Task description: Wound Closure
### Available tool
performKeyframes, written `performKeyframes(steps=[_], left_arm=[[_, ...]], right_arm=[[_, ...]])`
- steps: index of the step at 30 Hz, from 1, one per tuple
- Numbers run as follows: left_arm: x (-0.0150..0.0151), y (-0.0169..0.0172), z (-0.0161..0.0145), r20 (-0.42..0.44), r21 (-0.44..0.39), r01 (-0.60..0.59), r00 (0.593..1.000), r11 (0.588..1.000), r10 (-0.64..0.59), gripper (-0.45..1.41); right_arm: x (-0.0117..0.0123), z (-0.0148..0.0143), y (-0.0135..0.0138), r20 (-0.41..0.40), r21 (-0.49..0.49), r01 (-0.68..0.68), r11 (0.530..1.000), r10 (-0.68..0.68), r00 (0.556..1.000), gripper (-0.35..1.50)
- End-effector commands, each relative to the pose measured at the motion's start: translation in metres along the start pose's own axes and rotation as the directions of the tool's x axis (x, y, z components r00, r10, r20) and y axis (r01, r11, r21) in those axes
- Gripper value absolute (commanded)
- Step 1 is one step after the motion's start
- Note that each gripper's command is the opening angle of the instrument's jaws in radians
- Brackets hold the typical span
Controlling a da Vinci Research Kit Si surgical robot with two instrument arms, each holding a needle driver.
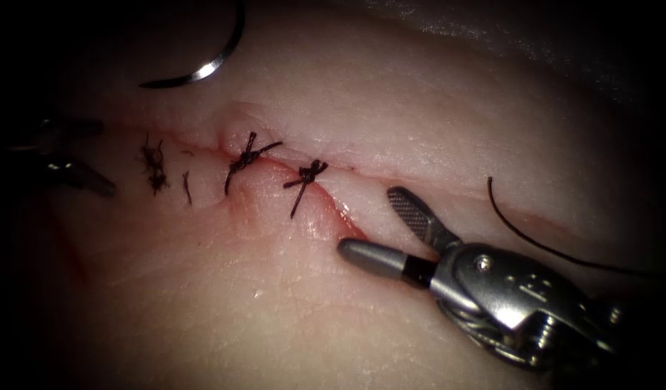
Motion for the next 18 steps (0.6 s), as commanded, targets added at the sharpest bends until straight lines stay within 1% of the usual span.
performKeyframes(steps=[1, 2, 4, 5, 6, 8, 9, 12, 14, 16, 18], left_arm=[[0.0000, 0.0001, 0.0006, 0.002, 0.005, 0.000, 1.000, 1.000, 0.000, 0.81], [0.0001, 0.0000, 0.0004, 0.007, 0.012, 0.001, 1.000, 1.000, -0.001, 0.81], [0.0011, 0.0000, -0.0003, 0.006, 0.032, 0.022, 1.000, 0.999, -0.022, 0.79], [0.0024, 0.0001, -0.0009, -0.020, 0.034, 0.017, 1.000, 0.999, -0.017, 0.77], [0.0043, 0.0004, -0.0018, -0.090, 0.021, 0.015, 0.996, 1.000, -0.013, 0.77], [0.0060, 0.0007, -0.0026, -0.156, 0.006, 0.015, 0.988, 1.000, -0.014, 0.77], [0.0079, 0.0010, -0.0034, -0.215, -0.002, 0.011, 0.976, 1.000, -0.011, 0.82], [0.0100, 0.0012, -0.0047, -0.255, 0.004, 0.002, 0.967, 1.000, -0.001, 0.86], [0.0112, 0.0015, -0.0058, -0.289, 0.022, 0.002, 0.957, 1.000, 0.005, 0.77], [0.0126, 0.0021, -0.0071, -0.351, 0.034, 0.009, 0.937, 0.999, 0.004, 0.64], [0.0134, 0.0026, -0.0078, -0.386, 0.038, 0.012, 0.923, 0.999, 0.004, 0.51]], right_arm=[[-0.0002, 0.0007, -0.0003, 0.002, 0.001, 0.006, 1.000, -0.006, 1.000, 1.21], [-0.0003, 0.0007, -0.0003, 0.002, 0.001, 0.006, 1.000, -0.006, 1.000, 1.21], [-0.0003, 0.0007, -0.0004, 0.005, 0.001, 0.007, 1.000, -0.007, 1.000, 1.21], [-0.0003, 0.0007, -0.0004, 0.007, 0.000, 0.007, 1.000, -0.007, 1.000, 1.20], [-0.0003, 0.0008, -0.0004, 0.007, 0.000, 0.007, 1.000, -0.007, 1.000, 1.20], [-0.0003, 0.0008, -0.0004, 0.007, 0.000, 0.007, 1.000, -0.007, 1.000, 1.20], [-0.0003, 0.0007, -0.0004, 0.008, 0.001, 0.007, 1.000, -0.007, 1.000, 1.20], [-0.0001, 0.0004, -0.0002, 0.011, 0.003, 0.011, 1.000, -0.011, 1.000, 1.20], [0.0004, 0.0000, 0.0000, 0.014, 0.007, 0.007, 1.000, -0.007, 1.000, 1.18], [0.0016, -0.0008, 0.0006, 0.019, 0.016, 0.020, 1.000, -0.021, 1.000, 1.11], [0.0026, -0.0014, 0.0010, 0.022, 0.022, 0.023, 0.999, -0.024, 0.999, 1.11]])
